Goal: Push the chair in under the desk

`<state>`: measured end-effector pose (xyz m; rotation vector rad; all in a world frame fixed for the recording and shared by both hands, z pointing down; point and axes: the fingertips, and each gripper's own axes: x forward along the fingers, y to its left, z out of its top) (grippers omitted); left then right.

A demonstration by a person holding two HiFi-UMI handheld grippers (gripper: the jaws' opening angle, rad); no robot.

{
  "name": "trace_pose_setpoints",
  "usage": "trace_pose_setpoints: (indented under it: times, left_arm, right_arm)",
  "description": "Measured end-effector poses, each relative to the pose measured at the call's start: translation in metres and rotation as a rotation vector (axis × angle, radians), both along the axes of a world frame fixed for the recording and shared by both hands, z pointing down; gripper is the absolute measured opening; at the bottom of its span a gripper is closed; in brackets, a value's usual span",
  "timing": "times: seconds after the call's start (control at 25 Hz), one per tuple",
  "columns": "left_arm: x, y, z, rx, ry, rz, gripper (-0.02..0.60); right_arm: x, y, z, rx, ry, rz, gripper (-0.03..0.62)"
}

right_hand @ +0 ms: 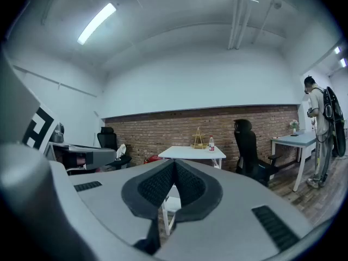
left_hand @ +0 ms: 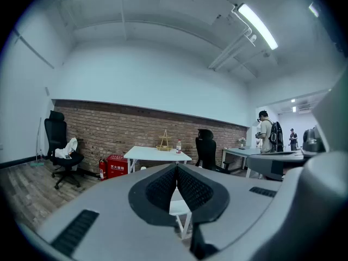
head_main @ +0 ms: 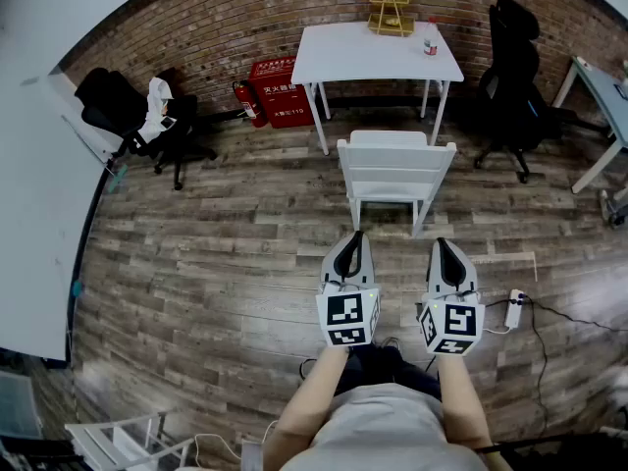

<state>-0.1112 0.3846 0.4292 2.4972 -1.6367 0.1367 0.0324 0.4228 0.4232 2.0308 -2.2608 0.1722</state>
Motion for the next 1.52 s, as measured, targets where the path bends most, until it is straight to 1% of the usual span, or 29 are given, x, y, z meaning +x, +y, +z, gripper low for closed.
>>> trace_pose_setpoints:
  times: [0.48, 0.68, 0.92, 1.04, 1.28, 1.52]
  left_arm:
    - [0.005, -0.001, 0.001, -0.008, -0.009, 0.004, 0.015]
    - [0.009, -0.004, 0.004, -0.016, -0.013, 0.005, 0.015]
    - [0.019, -0.01, 0.012, -0.041, -0.013, 0.008, 0.015]
    - [0.027, -0.015, 0.013, -0.039, -0.009, 0.006, 0.015]
    - [0.041, -0.021, 0.016, -0.047, -0.018, -0.013, 0.015]
    - [0.045, -0.02, 0.021, -0.052, -0.029, -0.042, 0.015]
  right_arm:
    - [0.005, -0.001, 0.0, -0.002, -0.008, 0.004, 0.015]
    - [0.011, -0.001, 0.0, 0.009, -0.029, 0.006, 0.015]
    - [0.023, -0.005, 0.005, 0.0, -0.035, 0.002, 0.015]
    - [0.031, -0.01, 0.008, -0.003, -0.043, -0.003, 0.015]
    - [0.045, -0.019, 0.01, 0.0, -0.044, -0.045, 0.015]
    - [0.048, -0.022, 0.011, 0.018, -0.061, -0.097, 0.015]
